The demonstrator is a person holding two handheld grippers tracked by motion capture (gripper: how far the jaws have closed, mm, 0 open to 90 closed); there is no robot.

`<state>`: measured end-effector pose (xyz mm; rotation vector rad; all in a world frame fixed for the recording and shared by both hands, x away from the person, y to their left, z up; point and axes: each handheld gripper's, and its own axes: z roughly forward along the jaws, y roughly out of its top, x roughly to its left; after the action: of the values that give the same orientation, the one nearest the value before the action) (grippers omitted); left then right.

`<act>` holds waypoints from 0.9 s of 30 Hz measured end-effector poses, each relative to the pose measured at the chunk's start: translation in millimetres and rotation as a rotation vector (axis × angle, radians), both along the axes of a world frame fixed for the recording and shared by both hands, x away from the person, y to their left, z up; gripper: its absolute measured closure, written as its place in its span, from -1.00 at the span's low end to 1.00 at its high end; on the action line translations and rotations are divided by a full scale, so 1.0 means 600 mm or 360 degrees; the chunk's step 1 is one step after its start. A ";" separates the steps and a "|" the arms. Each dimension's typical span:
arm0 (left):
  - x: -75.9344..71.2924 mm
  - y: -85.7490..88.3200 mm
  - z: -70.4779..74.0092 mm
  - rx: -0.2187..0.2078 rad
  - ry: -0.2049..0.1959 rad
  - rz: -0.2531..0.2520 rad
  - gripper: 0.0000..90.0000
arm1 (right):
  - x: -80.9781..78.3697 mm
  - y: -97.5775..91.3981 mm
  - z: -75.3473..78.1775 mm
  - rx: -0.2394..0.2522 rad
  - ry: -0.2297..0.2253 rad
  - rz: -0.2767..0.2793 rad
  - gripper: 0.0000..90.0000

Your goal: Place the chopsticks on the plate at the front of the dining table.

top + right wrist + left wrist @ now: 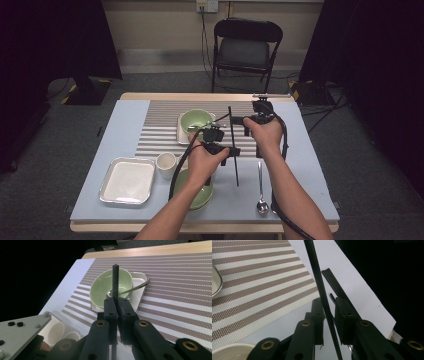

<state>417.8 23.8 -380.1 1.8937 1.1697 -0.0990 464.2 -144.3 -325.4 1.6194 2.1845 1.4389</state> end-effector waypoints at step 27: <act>0.003 0.020 0.015 -0.0101 0.0193 0.0111 0.92 | 0.002 -0.007 -0.006 -0.0133 -0.0158 0.0054 0.45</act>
<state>419.8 35.9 -370.8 1.8102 1.2980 -0.2129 465.4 -148.4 -329.1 1.4591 2.1958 1.3844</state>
